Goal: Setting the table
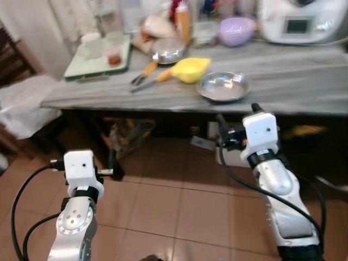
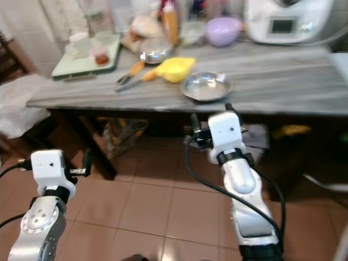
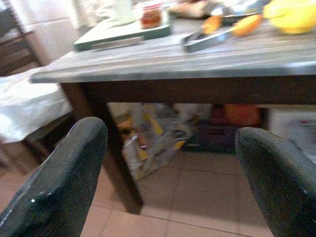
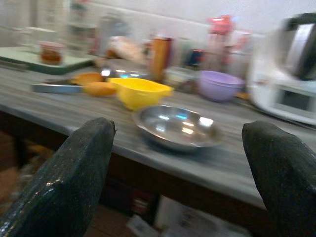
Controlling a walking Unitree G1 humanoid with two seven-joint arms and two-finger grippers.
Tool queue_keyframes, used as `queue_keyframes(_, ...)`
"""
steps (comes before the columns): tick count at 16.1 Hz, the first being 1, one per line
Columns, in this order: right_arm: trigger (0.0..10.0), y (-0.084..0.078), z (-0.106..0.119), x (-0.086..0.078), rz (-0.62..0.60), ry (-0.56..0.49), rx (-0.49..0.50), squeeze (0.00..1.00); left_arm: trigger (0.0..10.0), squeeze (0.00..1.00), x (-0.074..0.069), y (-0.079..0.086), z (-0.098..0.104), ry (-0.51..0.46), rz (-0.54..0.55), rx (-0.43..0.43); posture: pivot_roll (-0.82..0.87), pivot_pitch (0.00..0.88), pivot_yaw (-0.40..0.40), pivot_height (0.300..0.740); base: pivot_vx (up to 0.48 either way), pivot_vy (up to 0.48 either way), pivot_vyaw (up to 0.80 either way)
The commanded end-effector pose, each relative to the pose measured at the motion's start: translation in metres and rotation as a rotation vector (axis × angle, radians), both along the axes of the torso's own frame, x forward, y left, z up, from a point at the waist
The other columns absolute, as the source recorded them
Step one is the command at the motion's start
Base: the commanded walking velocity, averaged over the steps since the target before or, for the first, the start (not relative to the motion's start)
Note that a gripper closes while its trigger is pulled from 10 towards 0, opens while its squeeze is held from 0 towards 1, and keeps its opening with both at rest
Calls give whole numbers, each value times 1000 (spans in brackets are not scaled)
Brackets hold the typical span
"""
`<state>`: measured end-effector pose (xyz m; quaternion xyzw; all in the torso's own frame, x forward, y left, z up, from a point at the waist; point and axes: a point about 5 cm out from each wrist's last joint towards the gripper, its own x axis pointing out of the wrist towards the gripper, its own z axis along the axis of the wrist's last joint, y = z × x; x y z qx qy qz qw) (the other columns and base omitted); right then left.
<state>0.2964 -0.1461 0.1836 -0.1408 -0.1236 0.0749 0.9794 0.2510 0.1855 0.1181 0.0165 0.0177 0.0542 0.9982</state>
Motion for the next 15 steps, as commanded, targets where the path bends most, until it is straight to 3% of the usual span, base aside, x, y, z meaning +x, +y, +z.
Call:
queue_keyframes(1, 10000, 6, 2, -1, 10, -9, 13, 0, 10000, 0, -1, 5, 0, 10, 12, 12, -240, 122, 116, 740, -334, 0, 0)
queue_keyframes(9, 10000, 7, 1, 2, 3, 0, 13, 0, 10000, 0, -1, 2, -1, 14, -3, 9, -239, 122, 113, 740, -316, 0, -52)
queue_keyframes(15, 10000, 7, 0, 4, 8, -1, 9, 0, 10000, 0, 0, 1, -2, 14, -13, 20, -239, 114, 113, 740, 0, 0, -204)
